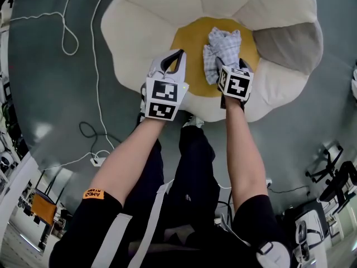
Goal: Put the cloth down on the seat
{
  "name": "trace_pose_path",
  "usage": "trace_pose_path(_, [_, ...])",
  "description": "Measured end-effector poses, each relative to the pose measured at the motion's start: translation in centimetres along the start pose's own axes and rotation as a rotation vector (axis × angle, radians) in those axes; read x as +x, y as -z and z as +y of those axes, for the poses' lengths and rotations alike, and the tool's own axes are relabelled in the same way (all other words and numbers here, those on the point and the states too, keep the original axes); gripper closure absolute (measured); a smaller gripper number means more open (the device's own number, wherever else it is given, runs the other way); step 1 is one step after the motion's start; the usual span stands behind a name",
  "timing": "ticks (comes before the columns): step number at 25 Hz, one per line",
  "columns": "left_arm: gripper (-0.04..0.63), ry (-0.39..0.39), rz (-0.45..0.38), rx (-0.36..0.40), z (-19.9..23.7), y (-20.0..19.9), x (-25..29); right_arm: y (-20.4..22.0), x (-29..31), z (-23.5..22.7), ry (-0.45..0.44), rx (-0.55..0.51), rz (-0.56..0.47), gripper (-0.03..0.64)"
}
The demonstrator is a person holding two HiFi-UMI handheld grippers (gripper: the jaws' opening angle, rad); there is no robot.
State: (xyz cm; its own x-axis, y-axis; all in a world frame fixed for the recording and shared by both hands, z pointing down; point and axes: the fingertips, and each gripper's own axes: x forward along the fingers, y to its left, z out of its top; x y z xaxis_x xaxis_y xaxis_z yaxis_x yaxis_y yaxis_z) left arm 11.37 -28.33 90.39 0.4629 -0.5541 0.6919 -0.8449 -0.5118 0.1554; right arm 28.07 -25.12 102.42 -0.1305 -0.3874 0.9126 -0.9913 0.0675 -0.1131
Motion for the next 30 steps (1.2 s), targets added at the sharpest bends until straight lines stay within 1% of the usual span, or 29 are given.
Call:
trace_pose_path(4, [0.595,0.018,0.004,0.009,-1.4,-2.2,-3.0,-0.5,-4.8,0.1,0.025,0.022,-0.009,0.256])
trace_pose_path(9, [0.595,0.019,-0.014,0.011,-2.1,-5.6,-7.2,-2.8,-11.4,2.5,0.017,0.043,-0.086,0.282])
trace_pose_path(12, [0.595,0.025,-0.033,0.005,-2.5,-7.8,-9.6,-4.2,-15.3,3.8,0.024,0.042,-0.132,0.319])
trace_pose_path(16, [0.595,0.045,-0.060,0.009,-2.7,-10.4,-13.1,-5.9,-20.6,6.0,0.037,0.037,-0.202,0.410])
trace_pose_path(20, [0.595,0.056,-0.083,0.033,-3.2,-12.6,-16.6,-7.3,-25.5,7.7,0.056,0.038,-0.268,0.482])
trace_pose_path(23, [0.595,0.060,-0.099,0.042,-3.5,-13.9,-18.6,-7.9,-28.1,8.7,0.065,0.048,-0.295,0.517])
trace_pose_path(27, [0.595,0.056,-0.112,0.043,-3.4,-15.0,-21.0,-8.2,-31.1,10.4,0.076,0.056,-0.312,0.605])
trace_pose_path(28, [0.595,0.055,-0.114,0.043,-3.5,-15.3,-21.5,-8.3,-31.8,10.8,0.080,0.051,-0.315,0.615])
trace_pose_path(30, [0.595,0.058,-0.121,0.049,-3.7,-15.9,-22.6,-8.6,-33.3,11.3,0.088,0.044,-0.323,0.615])
